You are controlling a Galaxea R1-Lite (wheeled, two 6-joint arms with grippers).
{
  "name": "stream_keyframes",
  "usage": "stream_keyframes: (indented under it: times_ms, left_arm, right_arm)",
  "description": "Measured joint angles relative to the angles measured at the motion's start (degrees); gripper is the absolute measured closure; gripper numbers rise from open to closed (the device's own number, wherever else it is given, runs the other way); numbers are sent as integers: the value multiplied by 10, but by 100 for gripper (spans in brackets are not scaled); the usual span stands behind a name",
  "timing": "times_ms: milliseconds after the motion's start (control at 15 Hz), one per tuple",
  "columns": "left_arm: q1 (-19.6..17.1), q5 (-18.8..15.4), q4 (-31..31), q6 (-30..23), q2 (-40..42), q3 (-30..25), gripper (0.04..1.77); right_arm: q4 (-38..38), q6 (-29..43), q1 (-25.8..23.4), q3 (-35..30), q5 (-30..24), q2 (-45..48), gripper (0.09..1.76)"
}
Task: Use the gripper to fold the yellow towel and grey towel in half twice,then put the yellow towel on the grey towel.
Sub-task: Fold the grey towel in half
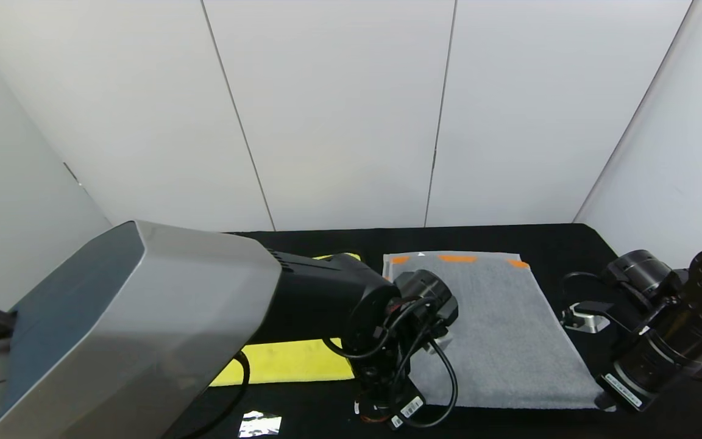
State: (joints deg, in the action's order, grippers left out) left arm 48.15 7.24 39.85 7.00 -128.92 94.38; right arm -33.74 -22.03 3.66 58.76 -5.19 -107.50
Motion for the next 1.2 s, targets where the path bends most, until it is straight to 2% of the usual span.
stream_keyframes:
  times_ms: [400,667,867,1200]
  left_arm:
    - [24,2,2,-18,37,-46,170]
    - [26,2,0,-18,55,-61,170]
    - [17,8,-3,-32,59,-41,170]
    - [-7,12,-3,-44,56,42,170]
  right_arm:
    - [-11,1,9,-40,1,37,172]
    - [-11,22,10,-40,1,46,172]
    - [-10,55,5,-17,2,49,172]
    - [-4,97,-11,35,2,50,172]
